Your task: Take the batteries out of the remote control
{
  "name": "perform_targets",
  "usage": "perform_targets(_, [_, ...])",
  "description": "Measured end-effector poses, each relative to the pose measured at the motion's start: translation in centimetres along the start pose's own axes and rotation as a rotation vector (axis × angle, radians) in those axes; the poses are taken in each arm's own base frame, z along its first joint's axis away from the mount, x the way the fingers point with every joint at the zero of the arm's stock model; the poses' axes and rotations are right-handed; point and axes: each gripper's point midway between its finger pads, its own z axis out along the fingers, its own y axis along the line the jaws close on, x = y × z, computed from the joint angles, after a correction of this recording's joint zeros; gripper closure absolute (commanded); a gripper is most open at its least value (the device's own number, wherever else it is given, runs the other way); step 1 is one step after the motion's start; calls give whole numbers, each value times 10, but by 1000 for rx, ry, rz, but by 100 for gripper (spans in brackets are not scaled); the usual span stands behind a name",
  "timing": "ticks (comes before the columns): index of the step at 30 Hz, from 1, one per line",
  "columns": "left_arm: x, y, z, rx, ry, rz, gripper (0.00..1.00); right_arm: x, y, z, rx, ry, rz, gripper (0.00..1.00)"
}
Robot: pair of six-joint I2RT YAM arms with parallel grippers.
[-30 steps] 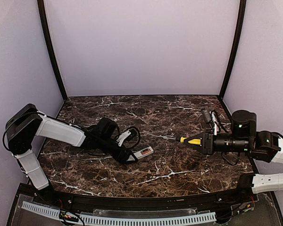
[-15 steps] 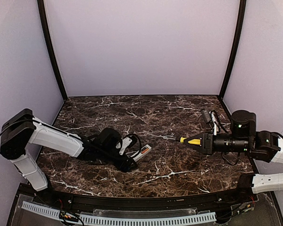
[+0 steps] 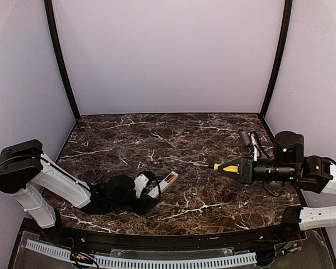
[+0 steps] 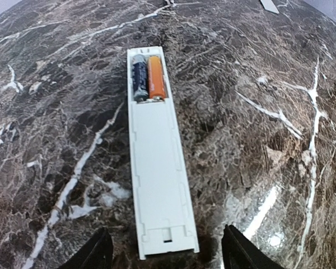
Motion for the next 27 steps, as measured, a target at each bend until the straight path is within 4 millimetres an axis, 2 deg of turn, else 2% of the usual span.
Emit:
perform_targets(8, [-13, 5, 8, -35, -100, -7, 36, 1, -1, 0, 2, 2, 5, 100])
perform_targets(14, [-12, 6, 14, -41, -113, 2, 37, 5, -4, 2, 8, 10, 6, 100])
perform_targets(27, [-11, 10, 25, -75, -147, 22, 47, 16, -14, 10, 38, 46, 12, 100])
